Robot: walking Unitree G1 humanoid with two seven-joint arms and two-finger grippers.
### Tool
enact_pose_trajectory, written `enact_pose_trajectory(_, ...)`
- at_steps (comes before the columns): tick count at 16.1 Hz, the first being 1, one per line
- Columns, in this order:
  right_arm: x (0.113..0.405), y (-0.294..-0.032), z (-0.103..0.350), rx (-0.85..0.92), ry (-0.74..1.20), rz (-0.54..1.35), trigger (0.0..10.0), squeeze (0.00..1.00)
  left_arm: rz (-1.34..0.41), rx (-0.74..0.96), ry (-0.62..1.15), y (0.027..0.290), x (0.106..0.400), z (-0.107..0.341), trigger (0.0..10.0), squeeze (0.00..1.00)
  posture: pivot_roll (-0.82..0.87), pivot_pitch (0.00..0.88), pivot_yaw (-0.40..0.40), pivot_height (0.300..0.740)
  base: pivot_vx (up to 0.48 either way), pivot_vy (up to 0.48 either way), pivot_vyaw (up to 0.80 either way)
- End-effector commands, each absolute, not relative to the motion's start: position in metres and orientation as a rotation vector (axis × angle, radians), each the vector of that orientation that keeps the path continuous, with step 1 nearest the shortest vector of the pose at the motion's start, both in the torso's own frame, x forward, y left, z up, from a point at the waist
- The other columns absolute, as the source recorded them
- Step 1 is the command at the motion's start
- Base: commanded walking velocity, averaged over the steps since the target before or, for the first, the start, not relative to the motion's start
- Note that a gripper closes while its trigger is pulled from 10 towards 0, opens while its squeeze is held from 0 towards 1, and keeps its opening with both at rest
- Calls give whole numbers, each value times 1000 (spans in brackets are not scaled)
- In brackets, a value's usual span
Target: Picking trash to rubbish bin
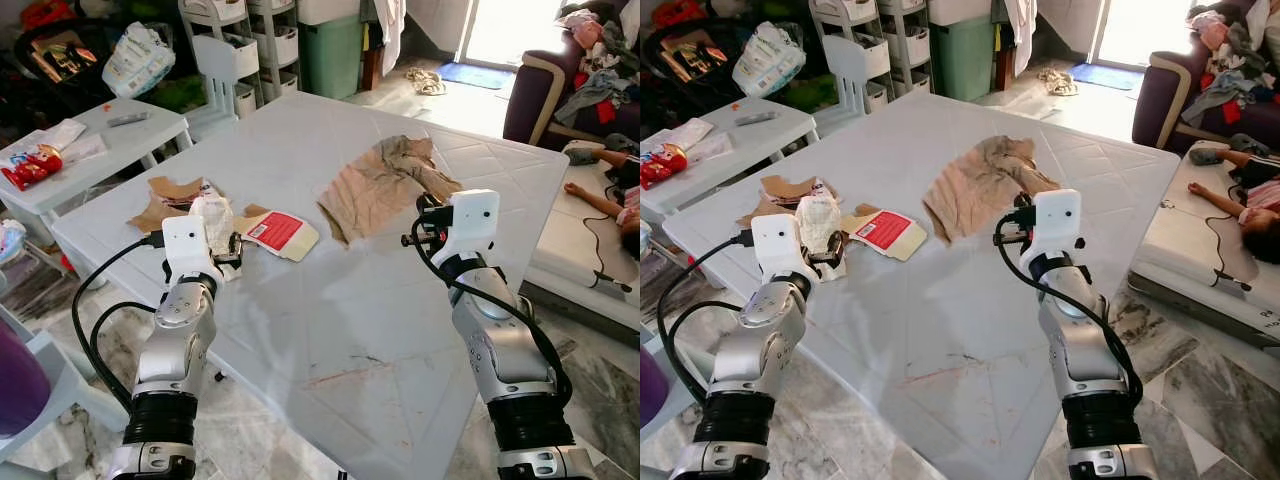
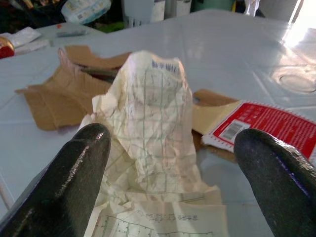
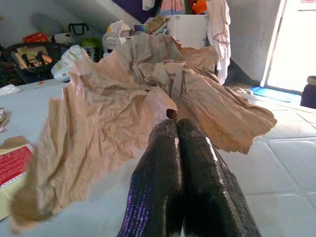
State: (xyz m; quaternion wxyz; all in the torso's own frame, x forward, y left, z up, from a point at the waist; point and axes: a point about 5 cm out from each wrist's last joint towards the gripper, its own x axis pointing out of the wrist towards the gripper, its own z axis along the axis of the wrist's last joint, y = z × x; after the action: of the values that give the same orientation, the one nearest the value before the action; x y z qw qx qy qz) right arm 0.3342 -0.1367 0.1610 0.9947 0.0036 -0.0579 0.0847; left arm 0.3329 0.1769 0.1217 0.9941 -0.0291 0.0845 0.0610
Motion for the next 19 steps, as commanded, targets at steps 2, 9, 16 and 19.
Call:
enact_pose_trajectory(2,334,-138,167,-1,-130,175,0,0,169,-72,158,188,336,126,10000,0,69,54,22,740,0,0,0)
enact_pose_trajectory(9,330,-140,166,-4,-124,171,0,0,163,-77,291,197,340,98,118,0,46,67,24,740,0,0,0)
enact_pose_trajectory(16,328,-140,166,-12,-116,173,0,0,83,-109,282,178,337,90,0,0,45,77,11,740,0,0,0)
enact_pose_trajectory(19,329,-140,166,-15,-113,178,0,0,115,-115,224,184,337,98,0,0,47,78,8,740,0,0,0)
